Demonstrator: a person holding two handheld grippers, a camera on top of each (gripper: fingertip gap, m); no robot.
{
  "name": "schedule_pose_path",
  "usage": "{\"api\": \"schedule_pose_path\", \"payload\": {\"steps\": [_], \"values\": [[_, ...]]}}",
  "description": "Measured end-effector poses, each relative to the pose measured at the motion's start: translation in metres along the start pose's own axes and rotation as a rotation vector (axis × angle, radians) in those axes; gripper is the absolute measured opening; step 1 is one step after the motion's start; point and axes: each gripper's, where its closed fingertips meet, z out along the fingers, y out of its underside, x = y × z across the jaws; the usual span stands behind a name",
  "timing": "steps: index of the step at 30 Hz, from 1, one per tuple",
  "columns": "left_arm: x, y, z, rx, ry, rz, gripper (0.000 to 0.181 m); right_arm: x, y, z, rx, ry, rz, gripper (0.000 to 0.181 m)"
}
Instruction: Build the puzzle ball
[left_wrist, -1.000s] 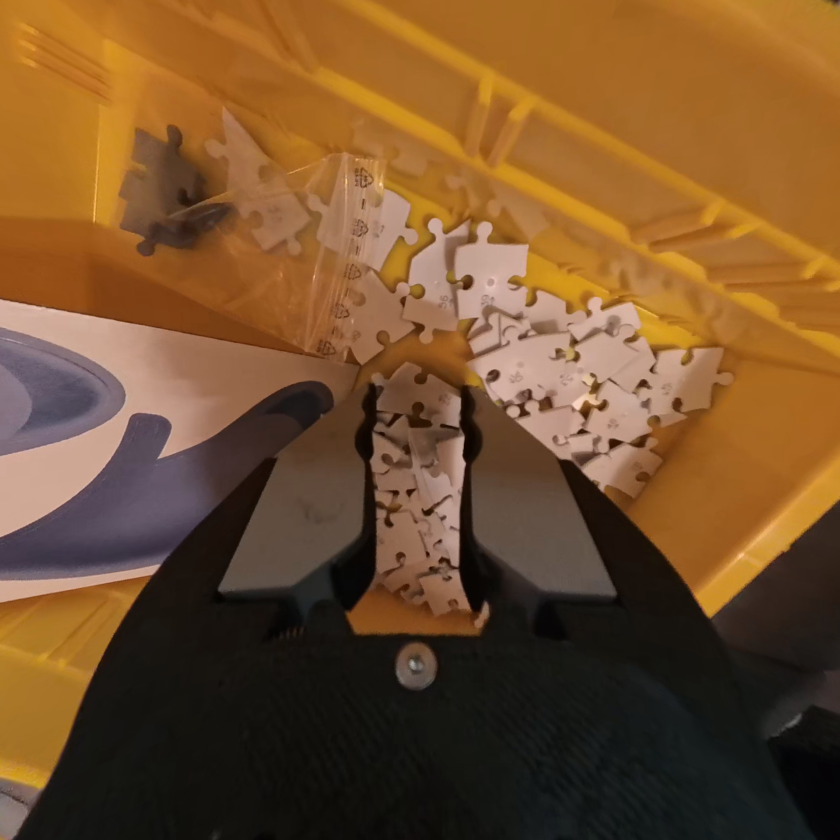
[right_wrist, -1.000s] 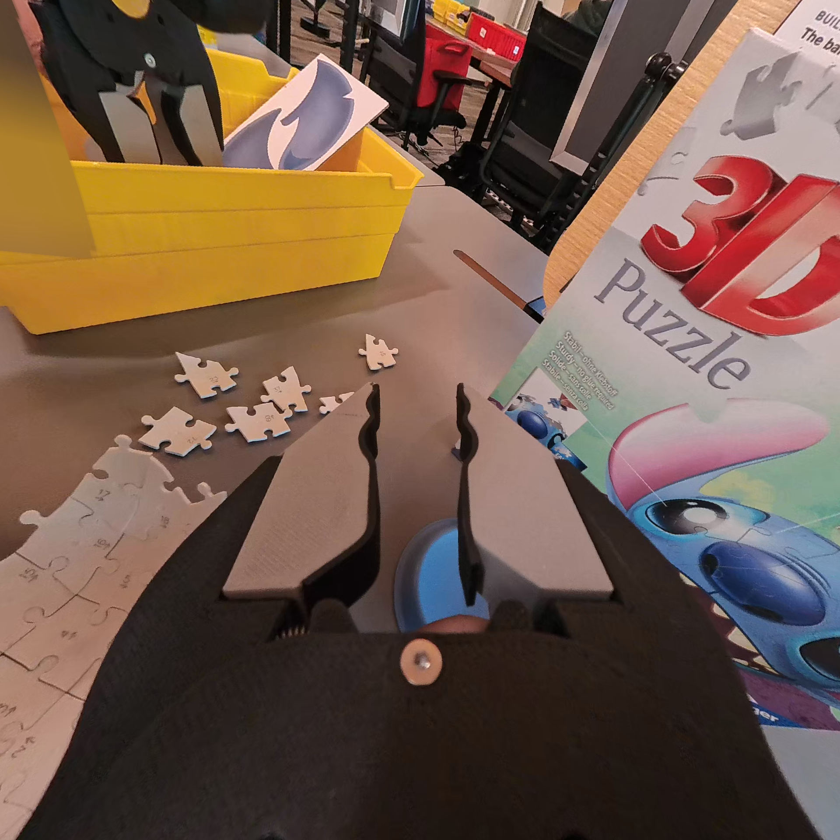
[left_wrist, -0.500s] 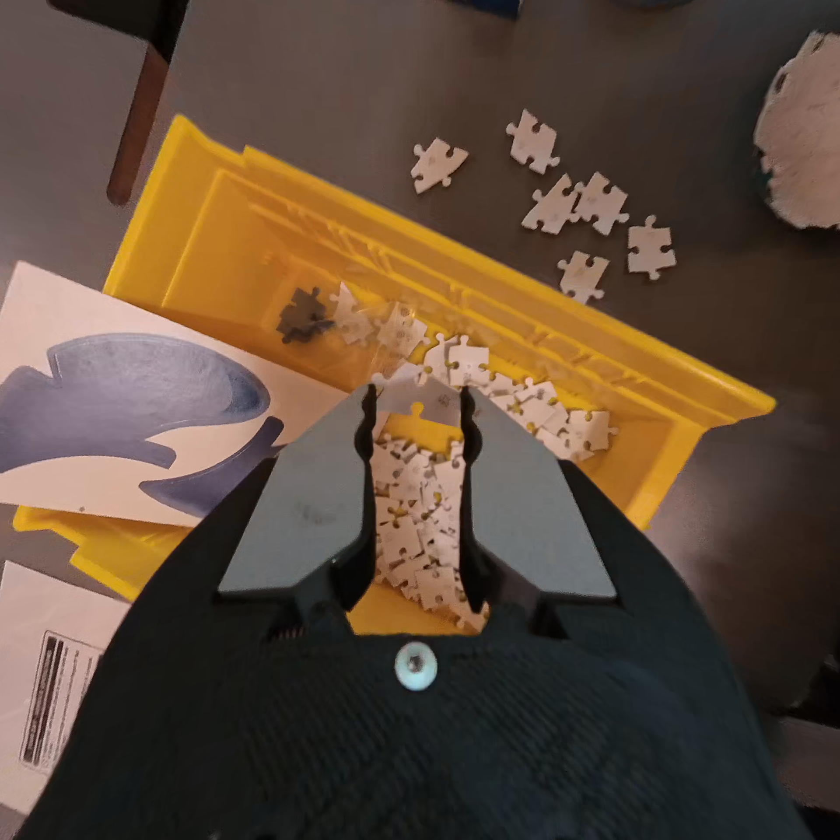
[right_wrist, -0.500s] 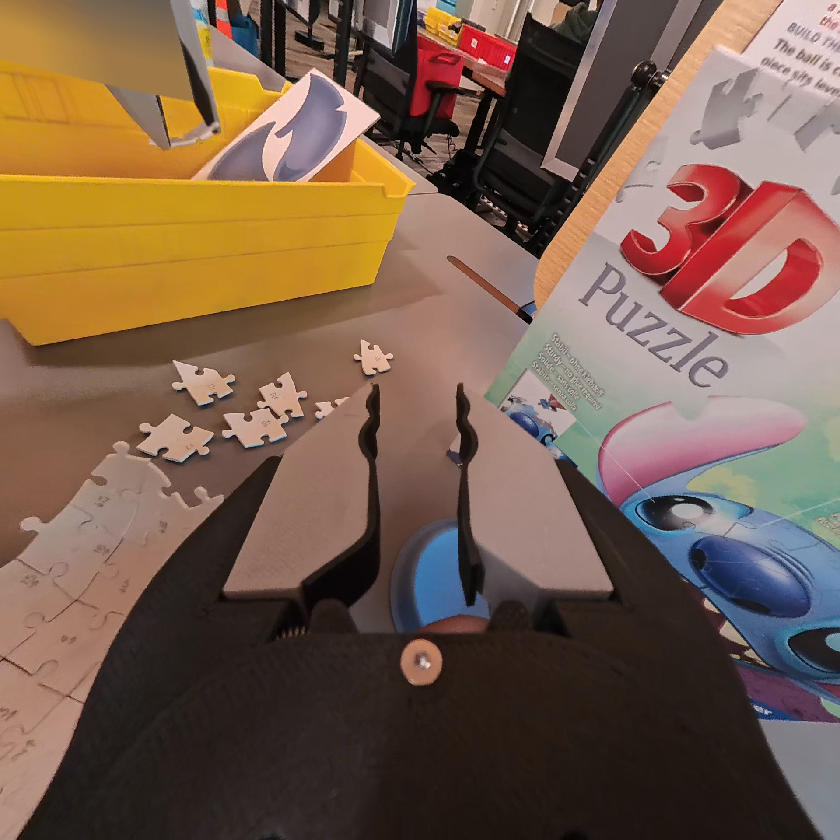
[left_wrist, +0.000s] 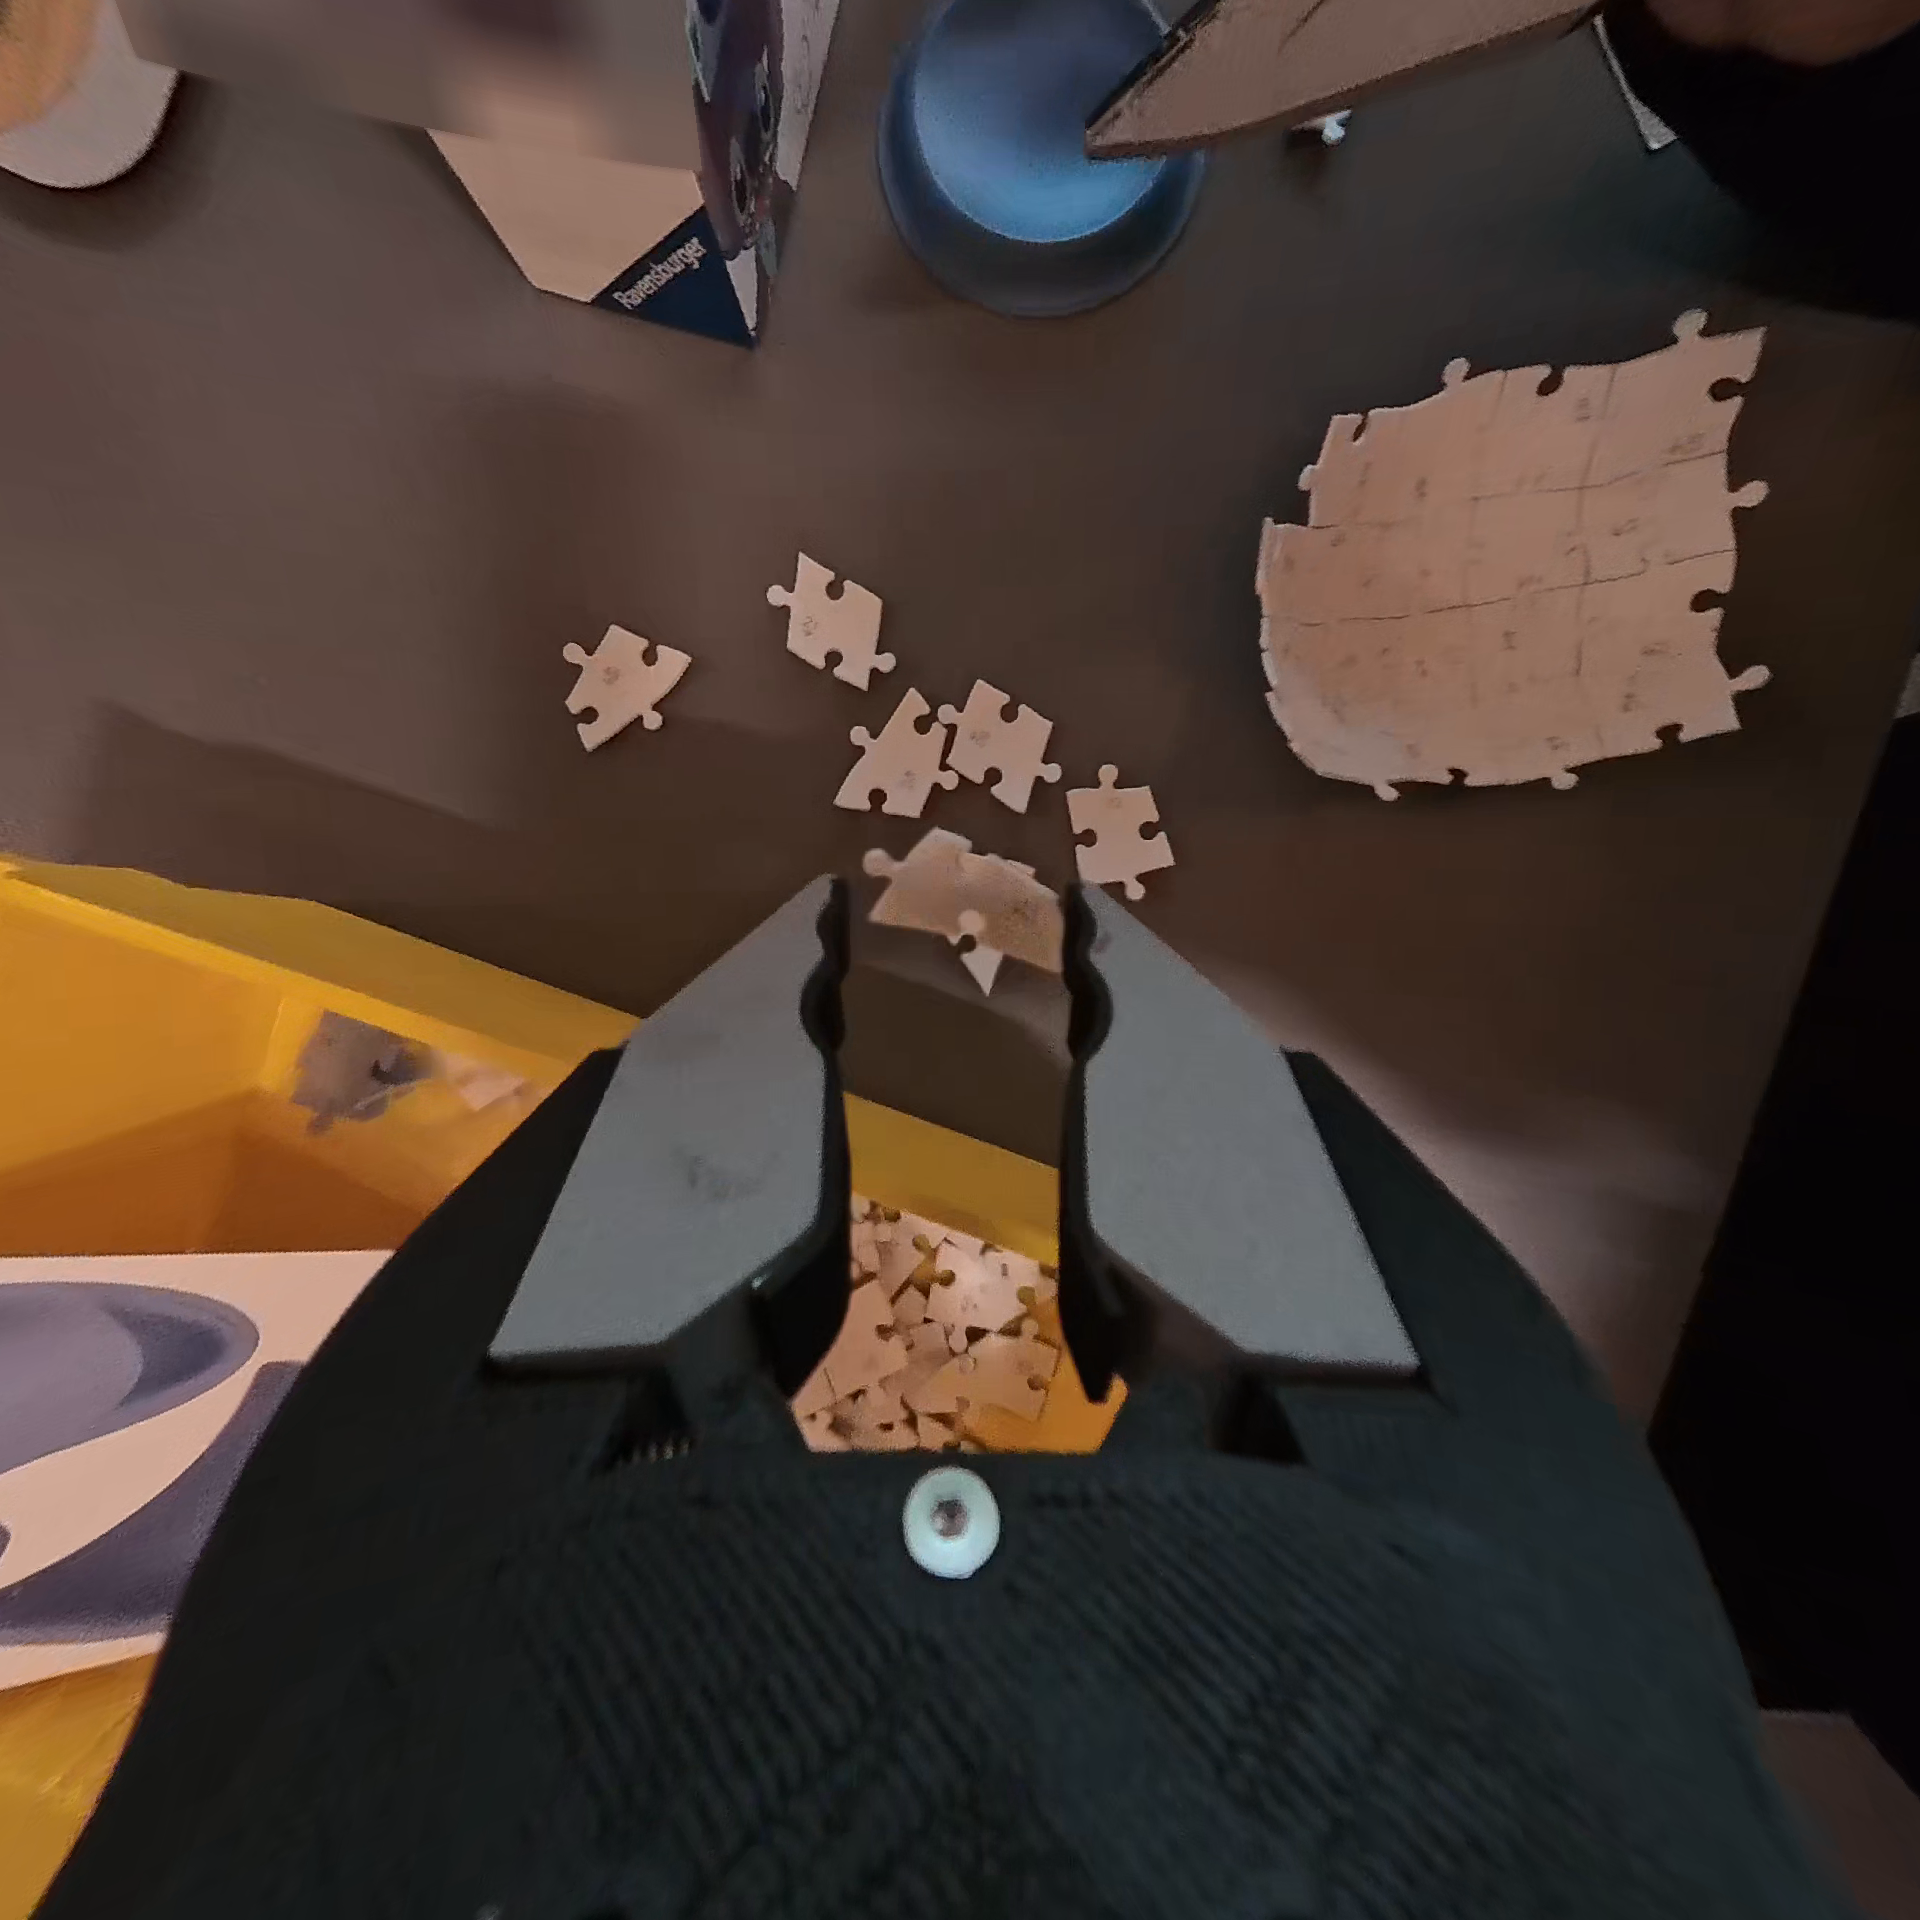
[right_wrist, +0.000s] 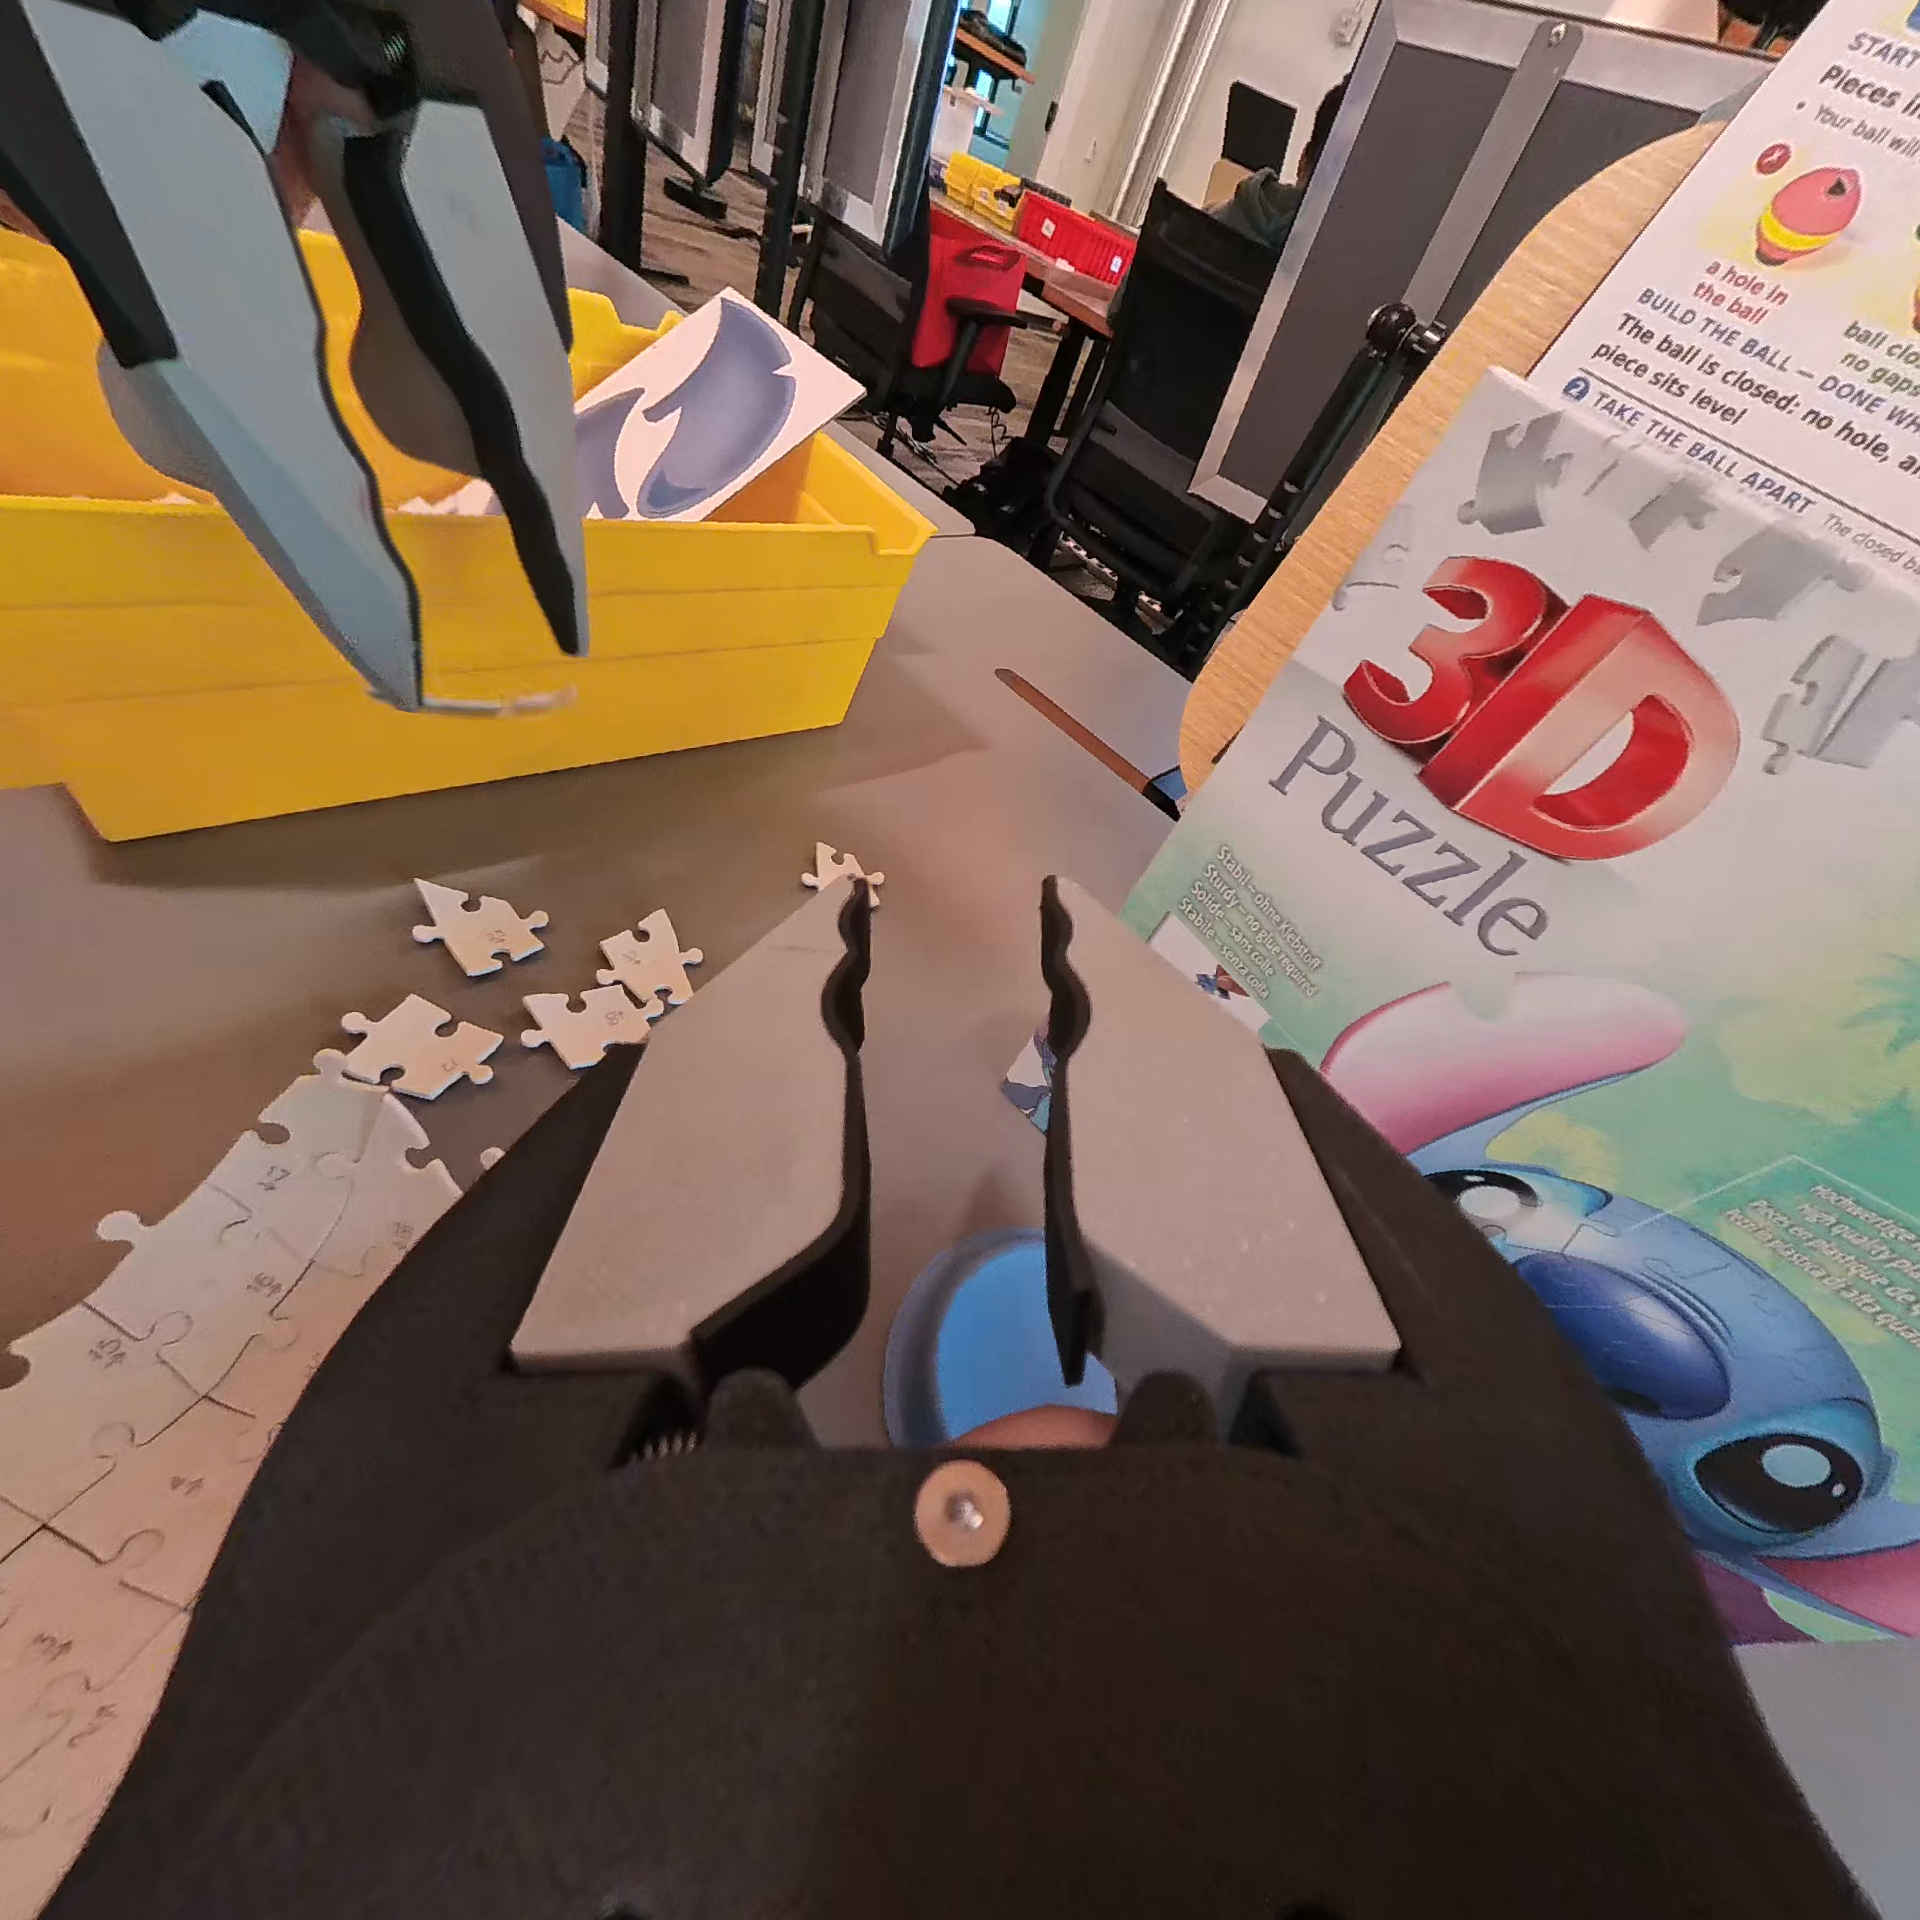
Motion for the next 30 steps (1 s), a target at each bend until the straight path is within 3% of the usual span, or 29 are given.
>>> {"api": "schedule_pose_path", "payload": {"steps": [6, 11, 14, 20, 27, 30], "values": [[-0.02, 0.011, -0.032, 0.075, -0.054, -0.067, 0.054, 0.004, 0.005, 0.002, -0.014, 0.015, 0.001, 0.029], [-0.04, 0.049, -0.04, 0.064, -0.074, -0.18, 0.059, 0.003, 0.012, 0.005, -0.036, 0.004, 0.013, 0.03], [-0.049, 0.072, -0.042, 0.035, -0.064, -0.268, 0.053, 0.0, 0.01, 0.006, -0.035, -0.008, 0.01, 0.029], [-0.063, 0.079, -0.066, 0.099, -0.122, -0.301, 0.053, -0.005, 0.005, 0.004, -0.024, -0.011, -0.016, 0.029], [-0.059, 0.15, -0.019, -0.275, -0.071, -0.275, 0.051, -0.005, 0.0, 0.001, -0.006, -0.015, -0.01, 0.029], [-0.057, 0.167, -0.008, -0.373, -0.068, -0.262, 0.051, -0.006, 0.001, 0.002, -0.01, -0.018, -0.015, 0.029]]}}
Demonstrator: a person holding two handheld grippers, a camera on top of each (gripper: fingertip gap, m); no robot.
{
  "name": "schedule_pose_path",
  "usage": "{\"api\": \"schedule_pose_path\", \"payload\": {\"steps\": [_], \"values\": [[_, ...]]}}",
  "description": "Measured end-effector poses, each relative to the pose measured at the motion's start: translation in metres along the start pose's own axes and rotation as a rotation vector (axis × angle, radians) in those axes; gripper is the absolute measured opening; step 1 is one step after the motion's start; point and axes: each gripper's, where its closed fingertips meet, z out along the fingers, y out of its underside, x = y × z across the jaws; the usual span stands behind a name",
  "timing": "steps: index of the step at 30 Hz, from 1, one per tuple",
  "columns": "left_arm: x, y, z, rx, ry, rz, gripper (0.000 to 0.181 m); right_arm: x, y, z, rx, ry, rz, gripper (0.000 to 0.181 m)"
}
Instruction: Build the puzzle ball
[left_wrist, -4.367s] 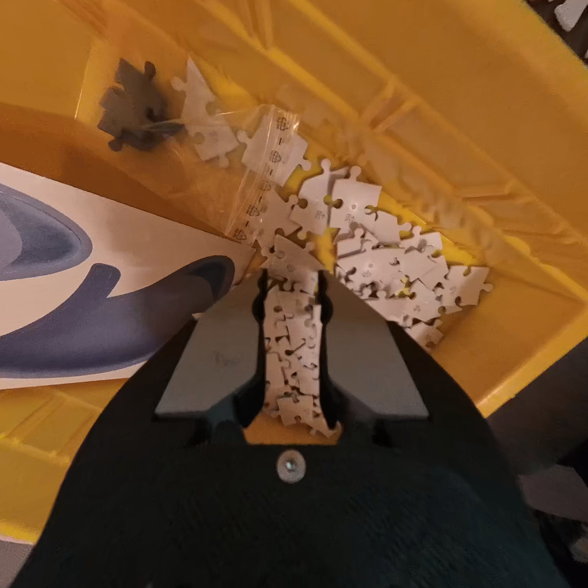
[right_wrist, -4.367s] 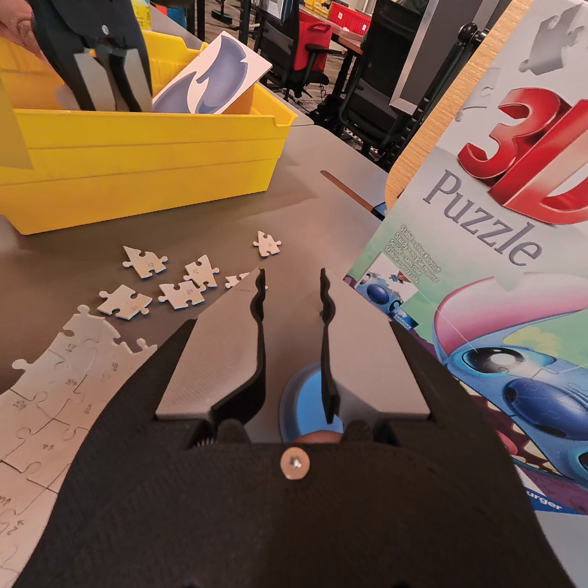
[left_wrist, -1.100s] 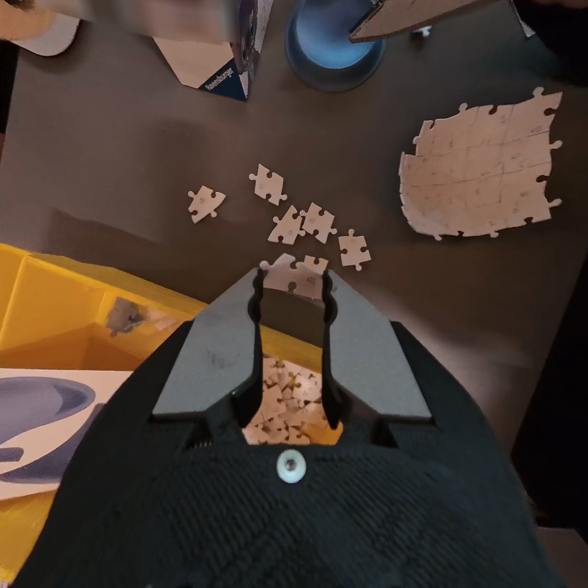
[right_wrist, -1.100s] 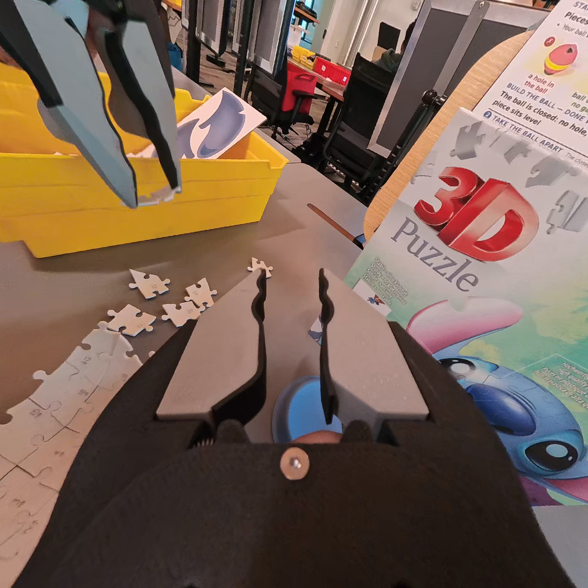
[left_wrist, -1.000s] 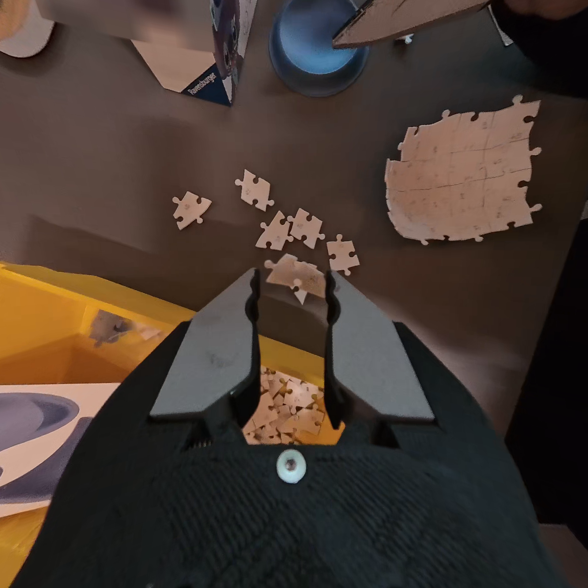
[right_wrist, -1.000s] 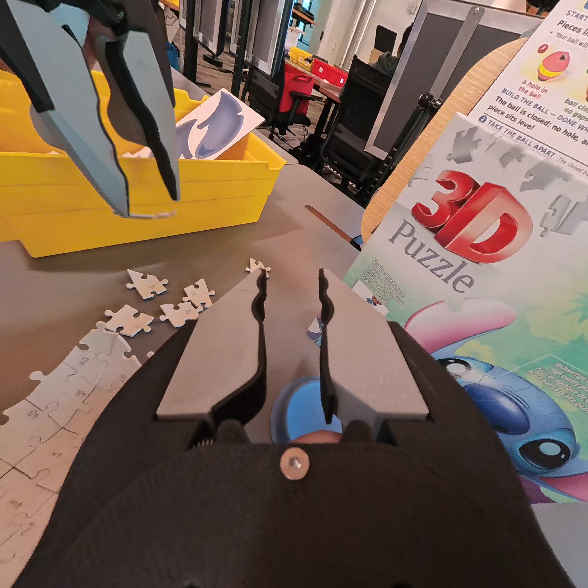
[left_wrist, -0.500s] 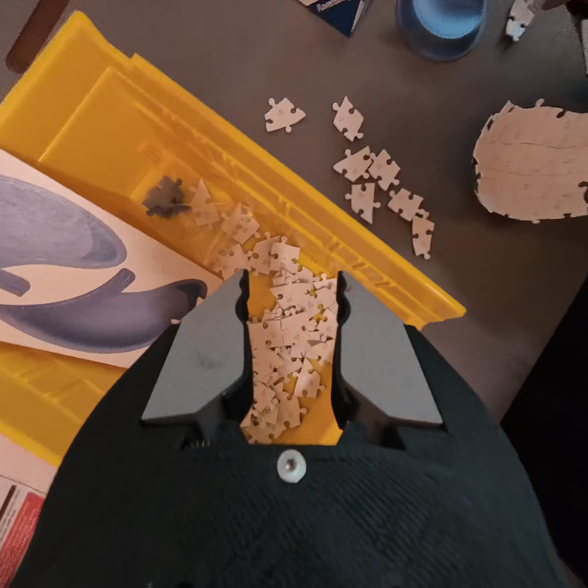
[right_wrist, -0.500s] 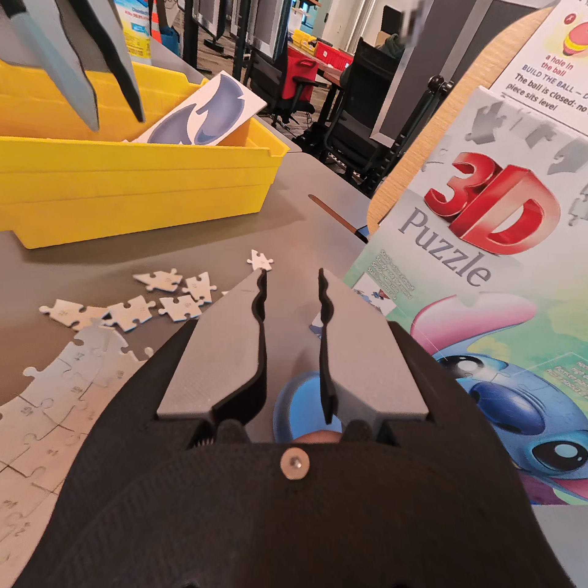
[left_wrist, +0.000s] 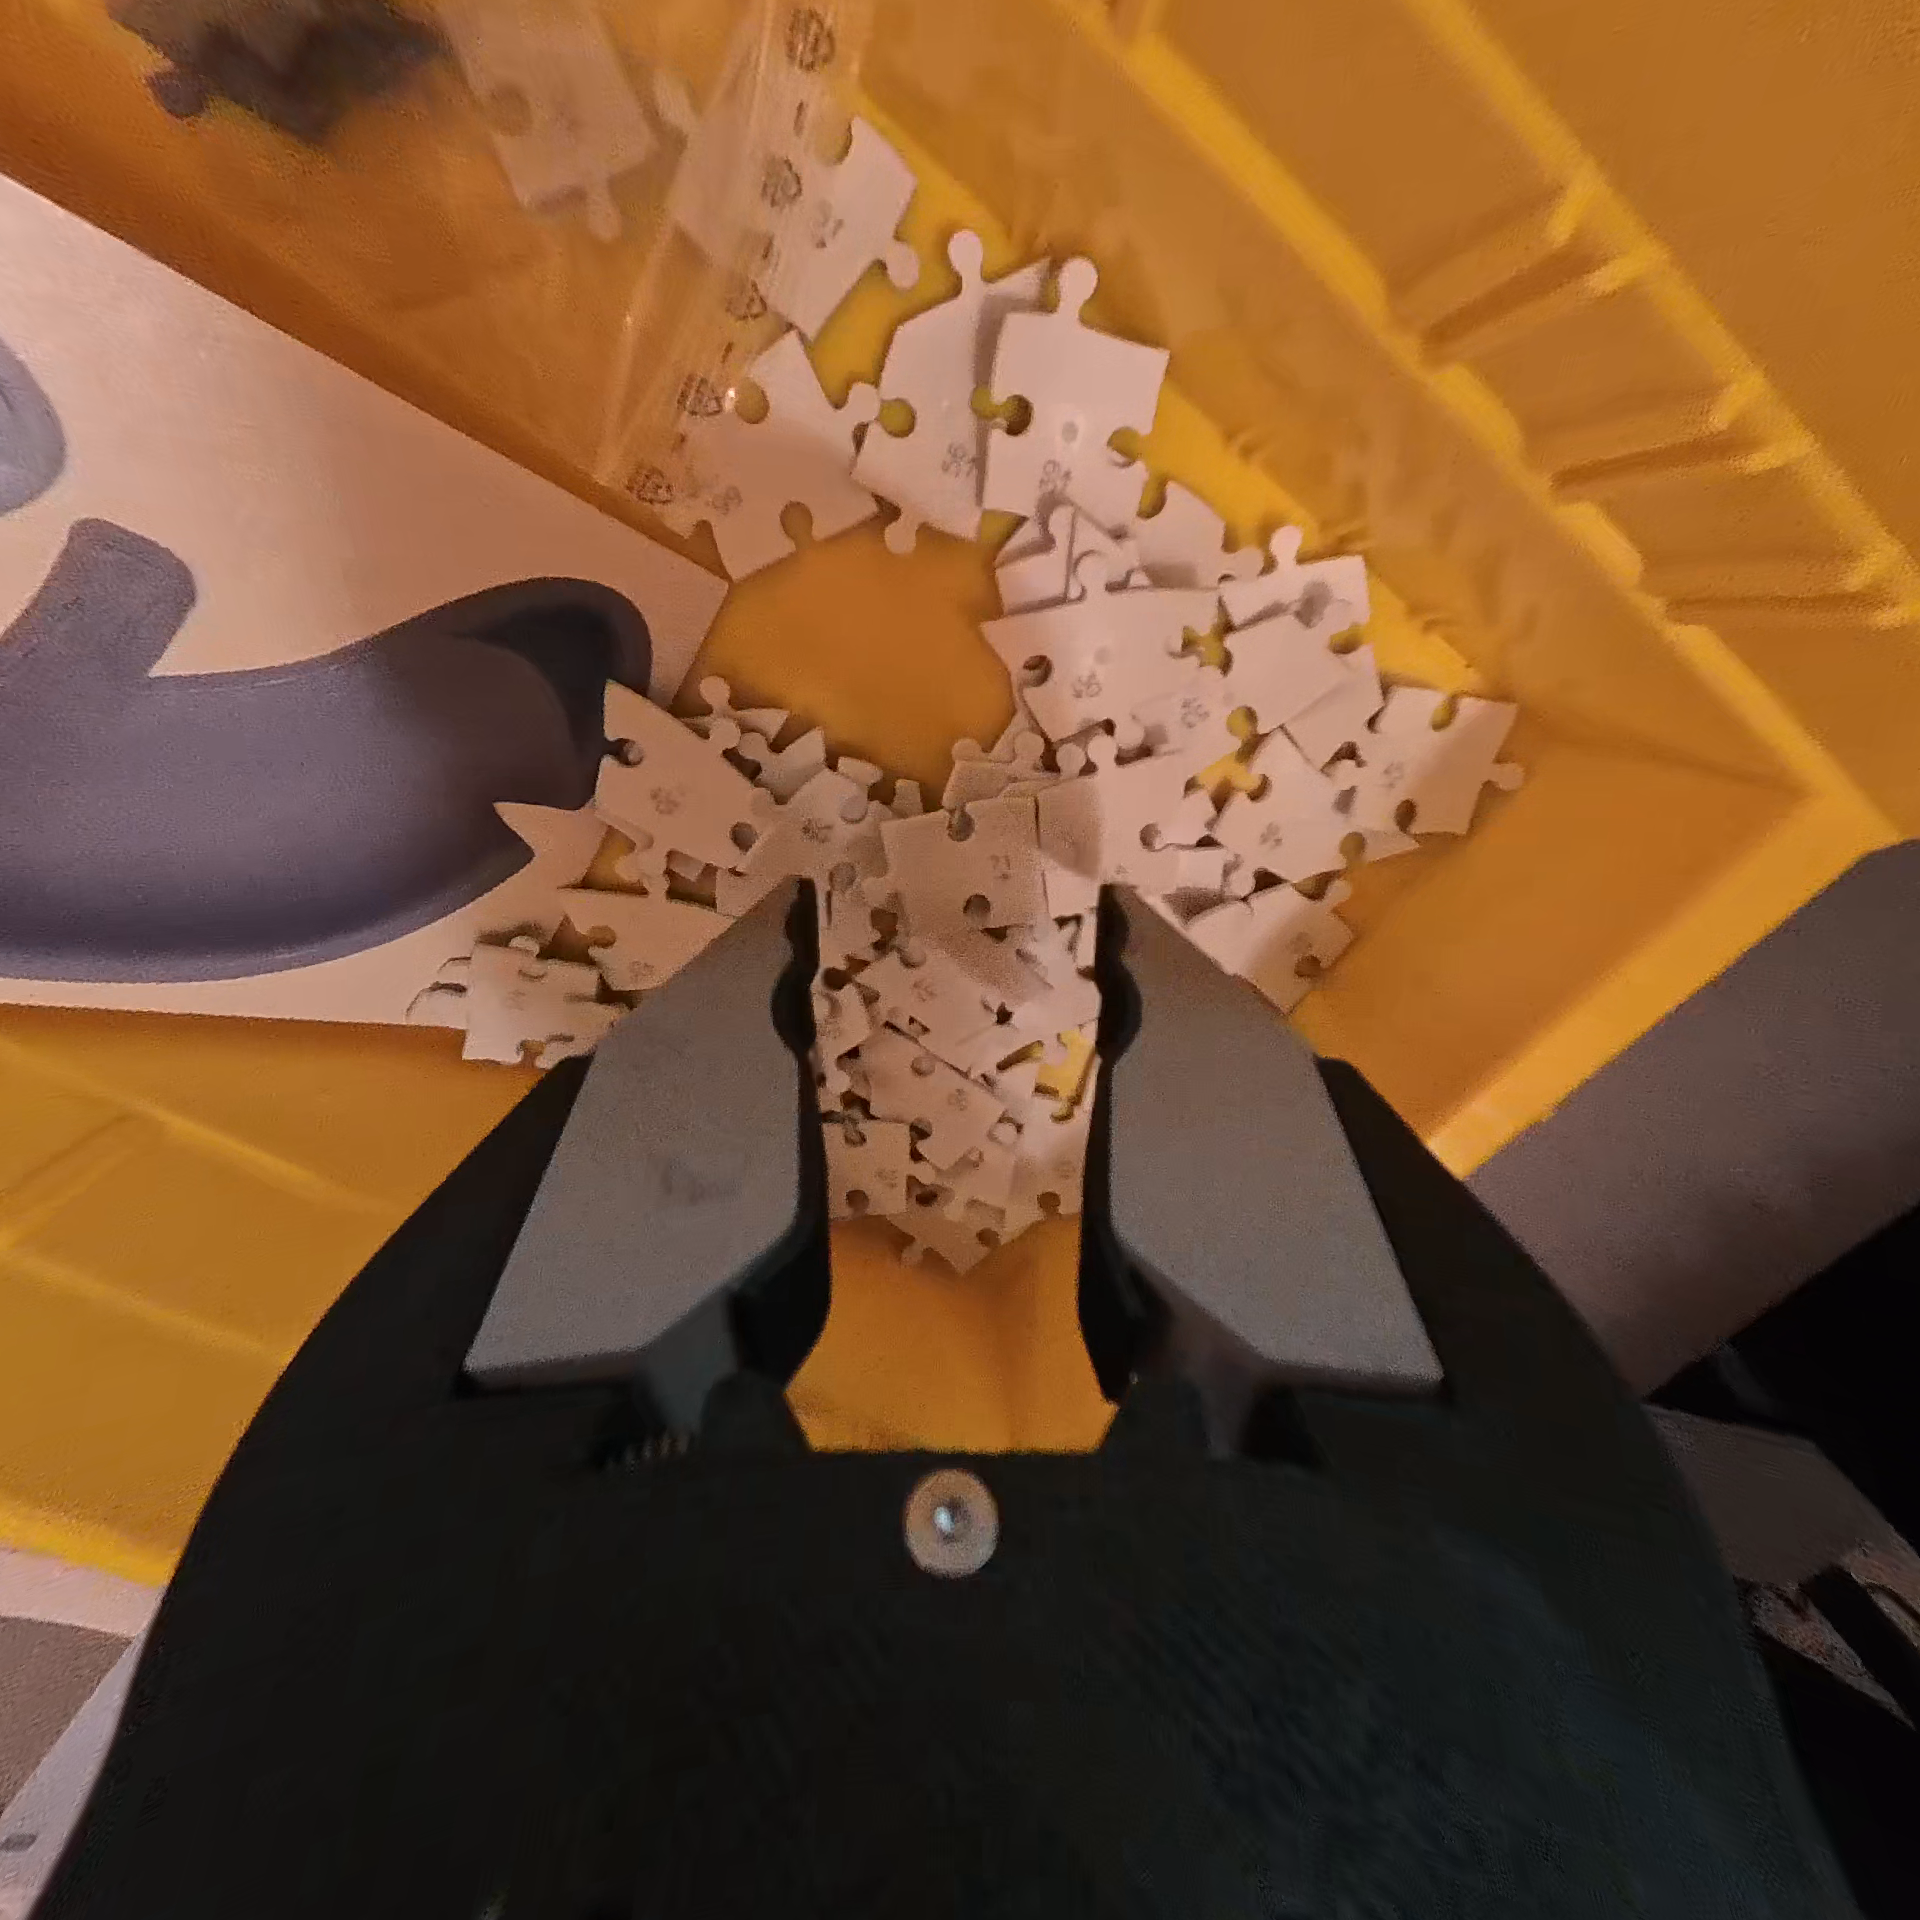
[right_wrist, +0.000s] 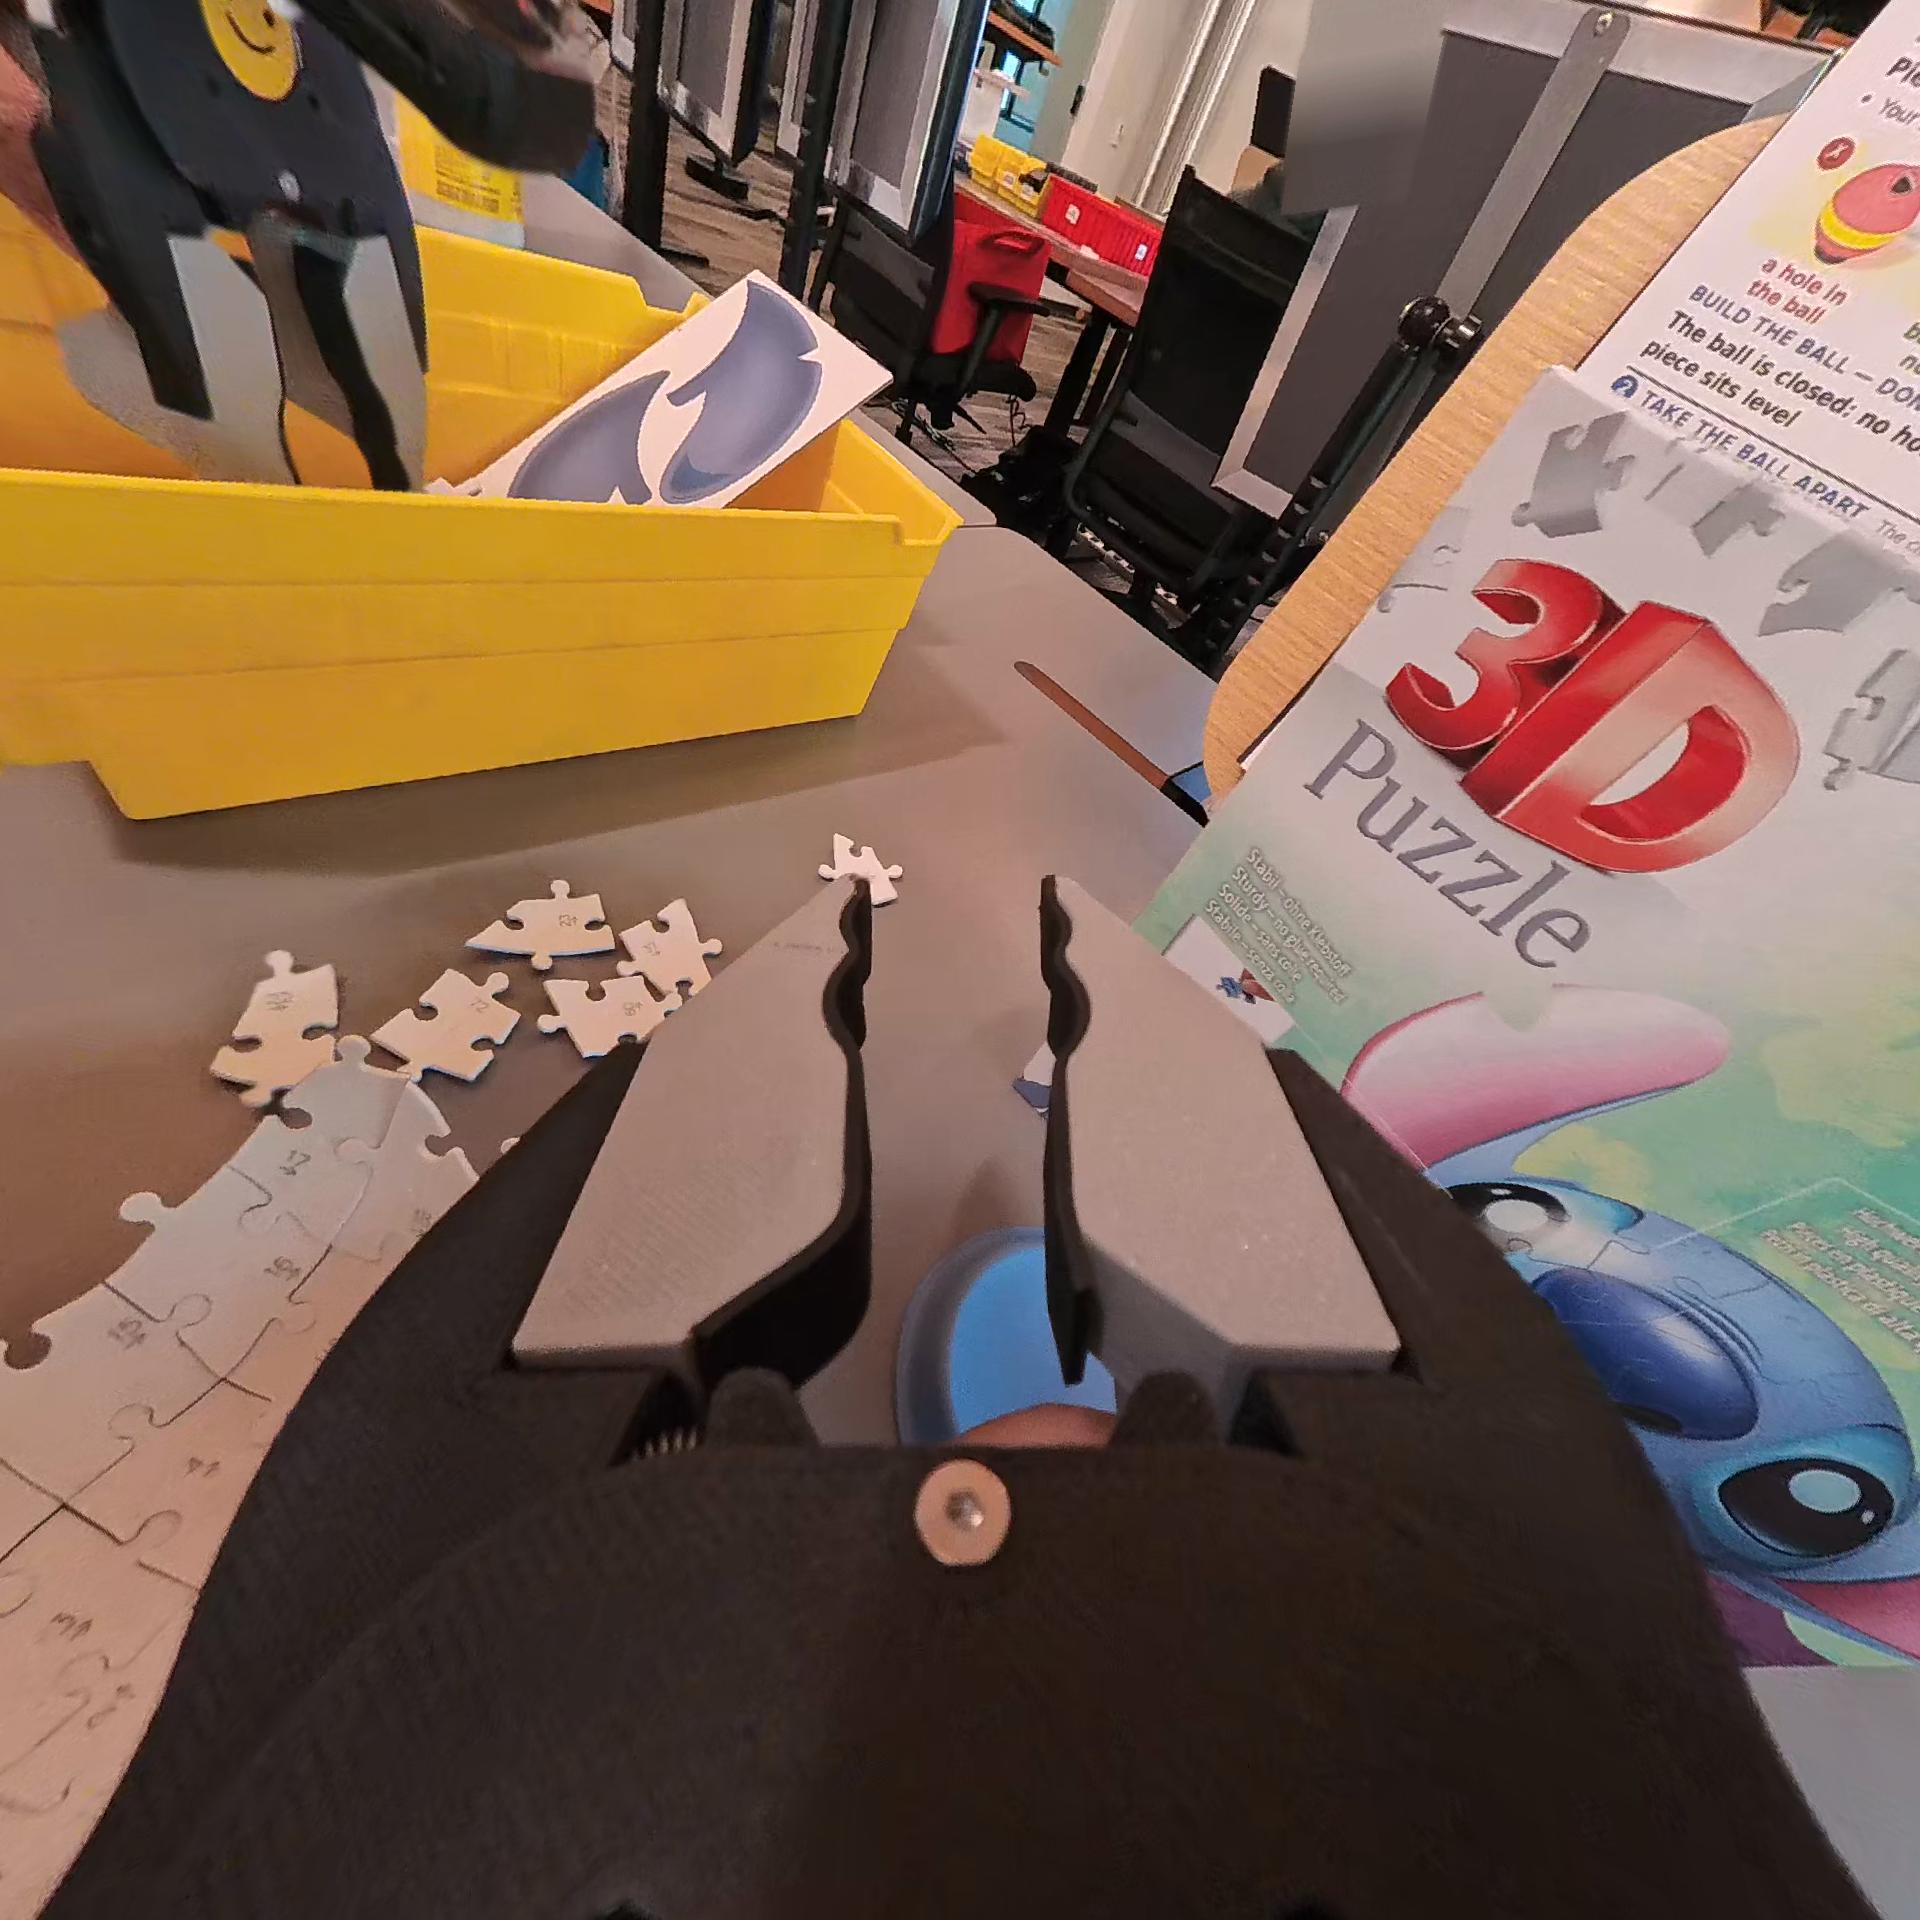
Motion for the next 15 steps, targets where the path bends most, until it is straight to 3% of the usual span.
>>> {"api": "schedule_pose_path", "payload": {"steps": [3, 7, 11, 15], "values": [[-0.001, 0.003, 0.007, -0.035, -0.005, 0.008, 0.045, -0.001, 0.003, 0.002, -0.013, -0.002, -0.003, 0.029], [-0.022, -0.002, -0.004, 0.012, -0.11, 0.006, 0.0, -0.001, 0.008, 0.005, -0.029, -0.004, -0.005, 0.029], [-0.046, -0.001, -0.015, 0.043, -0.202, -0.049, 0.0, -0.002, 0.011, 0.007, -0.042, -0.007, -0.005, 0.029], [-0.03, -0.003, -0.015, 0.072, -0.088, -0.038, 0.029, -0.004, 0.012, 0.008, -0.046, -0.009, -0.01, 0.029]]}}
